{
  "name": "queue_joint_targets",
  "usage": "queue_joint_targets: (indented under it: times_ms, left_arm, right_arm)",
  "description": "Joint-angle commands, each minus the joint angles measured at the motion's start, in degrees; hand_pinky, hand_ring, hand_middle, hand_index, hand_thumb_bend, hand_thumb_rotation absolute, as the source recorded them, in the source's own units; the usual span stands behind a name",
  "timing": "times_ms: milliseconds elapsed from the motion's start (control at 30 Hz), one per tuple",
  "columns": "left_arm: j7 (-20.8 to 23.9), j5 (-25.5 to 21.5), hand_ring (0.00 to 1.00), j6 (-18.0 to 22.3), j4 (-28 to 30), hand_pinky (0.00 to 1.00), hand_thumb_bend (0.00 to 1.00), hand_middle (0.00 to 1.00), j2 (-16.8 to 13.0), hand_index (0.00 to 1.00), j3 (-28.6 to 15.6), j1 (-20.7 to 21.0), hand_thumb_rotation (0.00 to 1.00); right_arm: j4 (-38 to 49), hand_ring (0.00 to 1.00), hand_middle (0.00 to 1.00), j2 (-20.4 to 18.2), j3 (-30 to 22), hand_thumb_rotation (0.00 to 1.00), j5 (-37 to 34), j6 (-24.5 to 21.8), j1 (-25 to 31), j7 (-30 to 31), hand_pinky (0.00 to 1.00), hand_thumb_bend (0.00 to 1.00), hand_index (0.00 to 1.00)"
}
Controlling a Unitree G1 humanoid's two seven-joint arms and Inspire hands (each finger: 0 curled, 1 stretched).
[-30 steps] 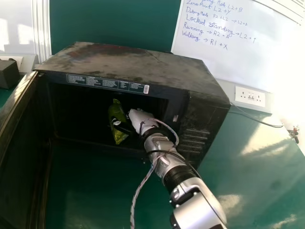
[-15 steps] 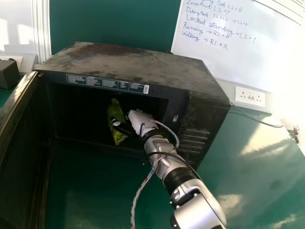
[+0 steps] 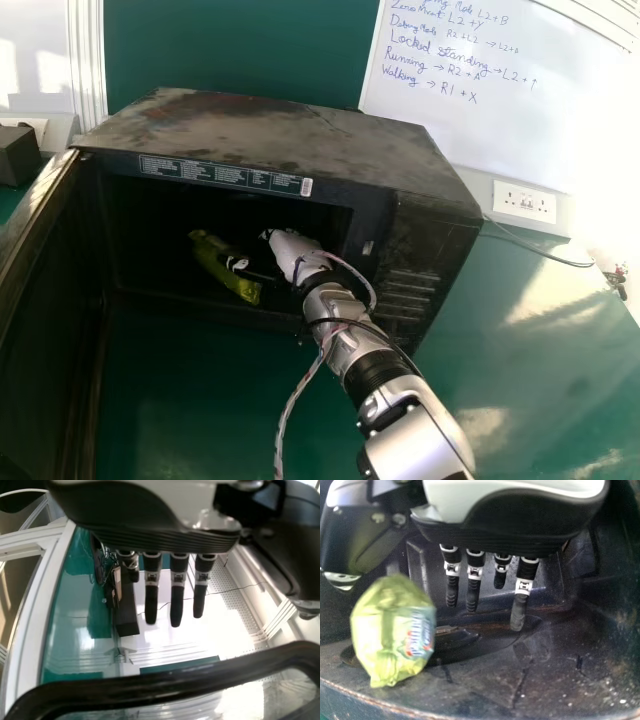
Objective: Put biscuit inside oven
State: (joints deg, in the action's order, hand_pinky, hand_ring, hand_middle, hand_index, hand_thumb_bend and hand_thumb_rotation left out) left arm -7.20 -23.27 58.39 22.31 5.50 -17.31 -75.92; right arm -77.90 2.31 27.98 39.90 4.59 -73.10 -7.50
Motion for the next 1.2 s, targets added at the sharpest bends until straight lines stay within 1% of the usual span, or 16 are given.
queue_joint_targets:
  times_ms: [0, 67, 133, 233, 400, 433, 533, 633, 767, 800, 967, 1167]
  left_arm:
    - [0.4, 0.3, 0.73, -0.4, 0.5, 0.74, 0.70, 0.76, 3.0, 0.78, -0.6, -1.1, 0.62]
    - [0.5, 0.0, 0.73, -0.4, 0.6, 0.75, 0.70, 0.76, 2.8, 0.77, -0.2, -1.1, 0.61]
    - [0.7, 0.5, 0.70, -0.4, 0.6, 0.74, 0.70, 0.73, 2.9, 0.77, -0.4, -1.0, 0.61]
    - [0.8, 0.4, 0.70, -0.4, 0.3, 0.73, 0.69, 0.73, 2.9, 0.78, -0.5, -0.8, 0.61]
    - [0.4, -0.2, 0.78, 0.0, -0.3, 0.76, 0.69, 0.79, 2.4, 0.81, -0.4, -0.7, 0.62]
    - [0.4, -0.4, 0.78, 0.0, -0.3, 0.76, 0.69, 0.80, 2.3, 0.81, -0.3, -0.7, 0.62]
    - [0.2, -0.7, 0.77, 0.1, -0.4, 0.67, 0.69, 0.80, 2.2, 0.80, -0.2, -0.7, 0.61]
    - [0.1, -0.7, 0.77, 0.0, -0.5, 0.65, 0.68, 0.79, 2.2, 0.76, -0.3, -0.7, 0.61]
    - [0.6, 0.0, 0.75, -0.2, -0.4, 0.63, 0.68, 0.78, 2.5, 0.76, -0.8, -0.4, 0.63]
    - [0.6, -0.2, 0.76, -0.3, -0.3, 0.63, 0.68, 0.79, 2.5, 0.76, -0.6, -0.5, 0.64]
    - [0.3, -0.3, 0.78, 0.0, -0.6, 0.67, 0.69, 0.83, 2.3, 0.79, -0.6, -0.2, 0.69]
    - [0.2, -0.6, 0.77, 0.0, -0.8, 0.68, 0.68, 0.83, 2.0, 0.80, -0.6, 0.0, 0.70]
  right_arm:
    - [-0.7, 0.78, 0.84, 0.6, -0.7, 0.44, -0.8, -0.2, 1.3, -0.5, 0.59, 1.00, 0.83]
    - [-0.6, 0.78, 0.84, 0.5, -0.9, 0.43, -1.0, -0.1, 1.4, -0.7, 0.58, 1.00, 0.83]
    - [-0.7, 0.77, 0.84, 0.5, -0.9, 0.44, -1.0, -0.2, 1.5, -0.9, 0.57, 1.00, 0.83]
    - [-0.6, 0.78, 0.83, 0.6, -0.9, 0.46, -1.0, 0.2, 1.5, -1.0, 0.57, 1.00, 0.83]
    - [-0.5, 0.78, 0.83, 0.8, -1.3, 0.45, -1.4, 0.8, 1.9, -0.8, 0.58, 0.99, 0.82]
    - [-0.5, 0.78, 0.83, 0.8, -1.2, 0.45, -1.3, 1.1, 2.1, -1.0, 0.58, 0.98, 0.82]
    - [-0.3, 0.78, 0.82, 0.9, -1.3, 0.45, -1.4, 2.1, 2.5, -1.8, 0.58, 0.97, 0.81]
    - [0.1, 0.78, 0.82, 1.1, -1.2, 0.45, -1.4, 4.0, 3.1, -2.9, 0.58, 0.97, 0.81]
    - [0.6, 0.77, 0.82, 1.6, -0.5, 0.45, -0.8, 6.5, 3.8, -4.7, 0.58, 0.97, 0.80]
    - [0.7, 0.77, 0.81, 1.7, -0.4, 0.46, -0.7, 7.0, 4.0, -5.1, 0.57, 0.98, 0.80]
    - [1.5, 0.77, 0.82, 2.4, -0.4, 0.45, -1.0, 8.9, 4.7, -6.0, 0.58, 0.96, 0.81]
    - [3.0, 0.77, 0.81, 3.4, -0.9, 0.45, -1.7, 11.7, 5.9, -6.6, 0.59, 0.95, 0.81]
